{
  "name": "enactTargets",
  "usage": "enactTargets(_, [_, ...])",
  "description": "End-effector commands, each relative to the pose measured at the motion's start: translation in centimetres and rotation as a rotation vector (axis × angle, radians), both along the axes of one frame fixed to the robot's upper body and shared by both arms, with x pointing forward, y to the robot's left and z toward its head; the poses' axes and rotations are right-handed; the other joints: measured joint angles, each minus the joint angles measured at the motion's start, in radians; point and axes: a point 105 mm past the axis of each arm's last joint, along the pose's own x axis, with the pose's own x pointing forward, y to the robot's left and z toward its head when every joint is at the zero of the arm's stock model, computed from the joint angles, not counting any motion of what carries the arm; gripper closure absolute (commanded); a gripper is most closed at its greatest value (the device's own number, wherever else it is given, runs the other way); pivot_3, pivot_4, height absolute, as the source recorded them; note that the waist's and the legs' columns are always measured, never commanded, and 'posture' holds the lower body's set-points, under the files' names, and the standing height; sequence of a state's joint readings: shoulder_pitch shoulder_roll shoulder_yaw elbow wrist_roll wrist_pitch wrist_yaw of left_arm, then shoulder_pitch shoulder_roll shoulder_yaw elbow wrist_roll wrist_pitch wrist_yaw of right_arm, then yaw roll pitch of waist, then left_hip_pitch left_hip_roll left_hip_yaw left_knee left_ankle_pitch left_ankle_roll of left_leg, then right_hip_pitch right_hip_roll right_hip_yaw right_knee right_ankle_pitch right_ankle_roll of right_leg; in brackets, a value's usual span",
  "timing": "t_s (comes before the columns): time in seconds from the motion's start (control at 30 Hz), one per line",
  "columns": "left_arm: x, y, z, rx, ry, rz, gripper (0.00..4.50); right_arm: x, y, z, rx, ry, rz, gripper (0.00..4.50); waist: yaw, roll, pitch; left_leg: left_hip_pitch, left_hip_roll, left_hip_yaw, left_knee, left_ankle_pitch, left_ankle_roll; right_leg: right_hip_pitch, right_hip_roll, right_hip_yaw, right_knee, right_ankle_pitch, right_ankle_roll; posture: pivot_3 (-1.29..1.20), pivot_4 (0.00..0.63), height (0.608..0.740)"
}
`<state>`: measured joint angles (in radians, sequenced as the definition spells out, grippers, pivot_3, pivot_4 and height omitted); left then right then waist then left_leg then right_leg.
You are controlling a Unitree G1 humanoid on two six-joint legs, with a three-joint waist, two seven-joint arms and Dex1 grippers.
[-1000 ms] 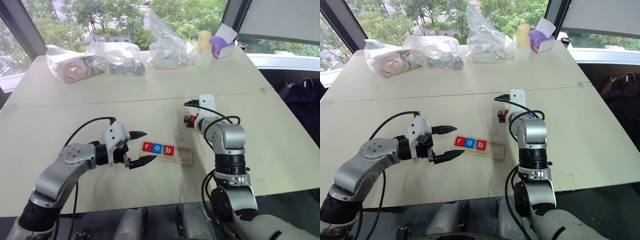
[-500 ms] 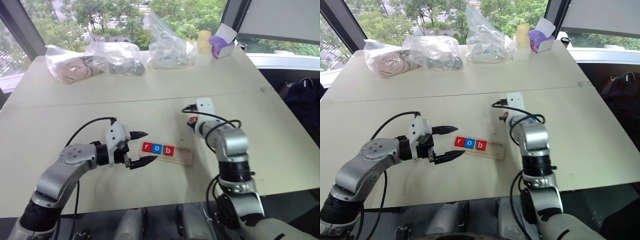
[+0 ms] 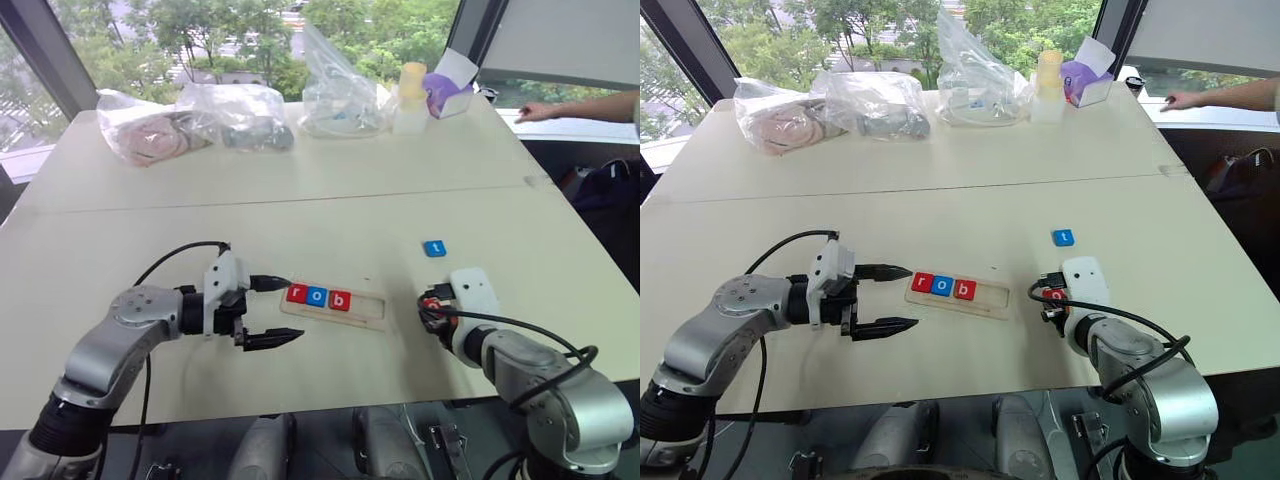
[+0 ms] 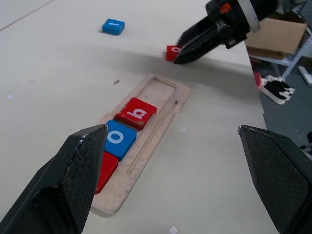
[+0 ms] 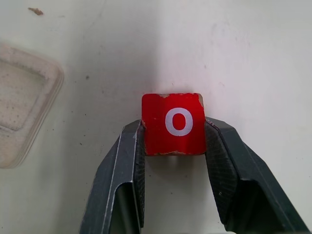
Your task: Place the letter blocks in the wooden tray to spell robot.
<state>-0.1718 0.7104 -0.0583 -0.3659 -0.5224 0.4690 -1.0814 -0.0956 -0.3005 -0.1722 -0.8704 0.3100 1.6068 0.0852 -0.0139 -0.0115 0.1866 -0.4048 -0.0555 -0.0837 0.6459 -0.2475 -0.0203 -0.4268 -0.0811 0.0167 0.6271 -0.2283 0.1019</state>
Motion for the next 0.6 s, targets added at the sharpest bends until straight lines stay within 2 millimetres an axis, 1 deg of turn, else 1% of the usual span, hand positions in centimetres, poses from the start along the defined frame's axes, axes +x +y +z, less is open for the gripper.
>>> enactTargets(0.03, [0.3, 0.2, 1.0, 0.005, -0.048, -0.031, 0.00, 0.1, 0.4, 0.6, 0.016, -0.019, 0.025, 1.93, 0.002, 0.000, 0.000, 0.000, 0.000, 0.000, 0.000, 0.000, 0.000, 0.000, 0.000, 0.000, 0.000, 0.000, 0.000, 0.00, 0.150, 0.740])
enactTargets(0.07, [0.4, 0.2, 1.0, 0.007, -0.049, -0.035, 0.00, 0.1, 0.5, 0.8, 0.020, -0.023, 0.037, 1.42, 0.002, 0.000, 0.000, -0.001, 0.000, 0.000, 0.000, 0.000, 0.000, 0.000, 0.000, 0.000, -0.001, 0.000, 0.000, 0.00, 0.150, 0.740])
enactTargets(0.13, [0.5, 0.2, 1.1, 0.006, -0.053, -0.036, 0.00, 0.3, 0.6, 1.4, -0.022, -0.023, 0.123, 0.38, 0.001, 0.000, 0.000, -0.001, 0.000, 0.000, 0.000, 0.000, 0.000, 0.000, 0.000, 0.000, -0.001, 0.000, 0.000, 0.00, 0.150, 0.740])
enactTargets(0.17, [0.5, 0.2, 1.1, 0.008, -0.055, -0.038, 0.00, 0.4, 0.6, 1.9, -0.046, -0.019, 0.176, 0.02, 0.001, 0.000, 0.000, -0.001, 0.000, 0.000, 0.000, 0.000, 0.000, 0.000, -0.001, 0.000, -0.002, 0.000, 0.000, 0.00, 0.150, 0.740])
enactTargets(0.23, [0.4, 0.2, 1.1, 0.015, -0.057, -0.046, 0.00, 0.3, 0.2, 2.7, -0.088, 0.010, 0.297, 0.02, 0.001, 0.002, 0.002, -0.002, 0.000, 0.001, 0.000, 0.000, 0.000, 0.000, -0.001, 0.000, -0.004, 0.000, 0.000, 0.00, 0.150, 0.740])
enactTargets(0.3, [0.3, 0.4, 1.1, 0.026, -0.058, -0.053, 0.00, 0.6, -0.7, 3.6, -0.144, -0.001, 0.415, 0.02, 0.002, 0.001, 0.002, -0.002, 0.000, 0.001, 0.000, 0.000, 0.001, 0.001, -0.001, -0.001, -0.006, 0.000, 0.001, 0.00, 0.150, 0.740])
enactTargets(0.37, [0.2, 0.7, 1.1, 0.034, -0.059, -0.052, 0.00, 1.1, -1.3, 4.1, -0.151, -0.009, 0.532, 0.02, 0.002, 0.001, 0.002, -0.003, 0.000, 0.000, -0.001, -0.001, 0.001, 0.001, 0.000, -0.002, -0.008, 0.000, 0.001, 0.00, 0.150, 0.740])
enactTargets(0.4, [0.2, 0.8, 1.2, 0.039, -0.061, -0.051, 0.00, 1.2, -1.5, 4.3, -0.159, -0.030, 0.618, 0.02, 0.002, 0.001, 0.002, -0.003, 0.000, 0.000, -0.001, -0.001, 0.002, 0.001, 0.000, -0.002, -0.009, 0.000, 0.001, 0.00, 0.150, 0.740])
enactTargets(0.47, [0.1, 0.9, 1.3, 0.045, -0.065, -0.048, 0.00, 1.1, -2.0, 4.2, -0.157, -0.038, 0.770, 0.02, 0.002, 0.000, 0.002, -0.003, 0.000, 0.001, -0.001, -0.001, 0.002, 0.002, 0.000, -0.002, -0.010, 0.000, 0.001, 0.00, 0.150, 0.740])
enactTargets(0.53, [0.1, 0.9, 1.4, 0.052, -0.070, -0.043, 0.00, 1.0, -2.9, 3.4, -0.186, -0.022, 0.879, 0.02, 0.002, 0.000, 0.002, -0.003, 0.000, 0.002, -0.001, -0.002, 0.003, 0.002, -0.001, -0.002, -0.010, 0.001, 0.002, 0.00, 0.150, 0.740])
enactTargets(0.6, [0.0, 1.4, 1.6, 0.055, -0.074, -0.032, 0.00, 1.1, -3.1, 2.8, -0.195, -0.015, 0.973, 0.02, 0.001, 0.000, 0.002, -0.003, 0.000, 0.002, 0.000, -0.002, 0.003, 0.003, -0.001, -0.002, -0.010, 0.001, 0.002, 0.00, 0.150, 0.740])
